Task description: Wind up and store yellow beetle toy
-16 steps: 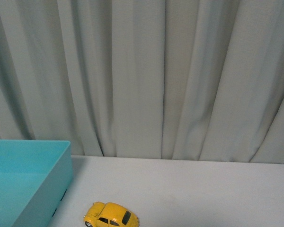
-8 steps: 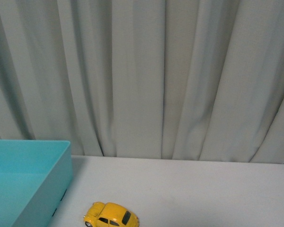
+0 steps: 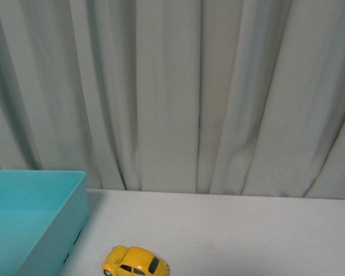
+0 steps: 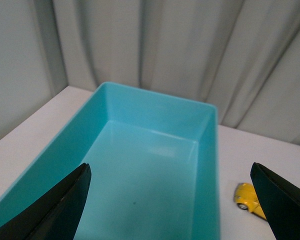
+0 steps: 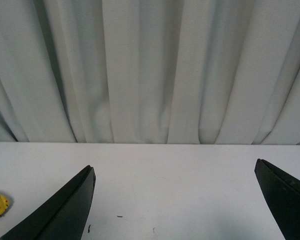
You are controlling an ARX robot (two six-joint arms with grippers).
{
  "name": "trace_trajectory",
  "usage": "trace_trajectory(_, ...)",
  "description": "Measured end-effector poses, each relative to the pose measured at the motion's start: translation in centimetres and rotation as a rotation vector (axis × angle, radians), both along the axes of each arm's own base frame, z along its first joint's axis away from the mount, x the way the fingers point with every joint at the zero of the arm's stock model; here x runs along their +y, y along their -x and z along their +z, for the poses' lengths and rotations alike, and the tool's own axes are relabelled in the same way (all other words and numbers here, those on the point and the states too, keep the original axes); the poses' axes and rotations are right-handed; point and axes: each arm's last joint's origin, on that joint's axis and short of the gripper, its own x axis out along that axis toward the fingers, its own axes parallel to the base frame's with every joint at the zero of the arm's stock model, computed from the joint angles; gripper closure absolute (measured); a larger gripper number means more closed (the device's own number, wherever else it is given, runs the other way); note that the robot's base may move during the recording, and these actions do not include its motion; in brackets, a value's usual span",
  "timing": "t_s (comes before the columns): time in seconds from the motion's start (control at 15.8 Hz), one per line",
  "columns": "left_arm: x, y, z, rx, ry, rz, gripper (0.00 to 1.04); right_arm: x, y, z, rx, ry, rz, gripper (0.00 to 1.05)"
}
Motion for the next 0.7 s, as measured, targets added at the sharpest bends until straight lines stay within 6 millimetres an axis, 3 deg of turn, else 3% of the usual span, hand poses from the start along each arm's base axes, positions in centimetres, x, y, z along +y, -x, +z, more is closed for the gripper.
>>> trace_trajectory(0.25, 0.1, -3.0, 0.4, -0.047, -0.023, -0.148, 0.07, 0.0, 0.0, 0.0, 0.0, 0.0, 0.0, 0.07)
trace_trajectory(0.51, -0.2, -9.5, 3.2, -0.031, -0.207, -0.417, 0.07, 0.0, 0.0, 0.0, 0.002, 0.0, 0.0, 0.07)
trace_trajectory(0.7, -1.7, -15.2, 4.7, 0.071, -0.359, -0.608, 0.07, 0.0, 0.0, 0.0, 0.0, 0.0, 0.0, 0.07)
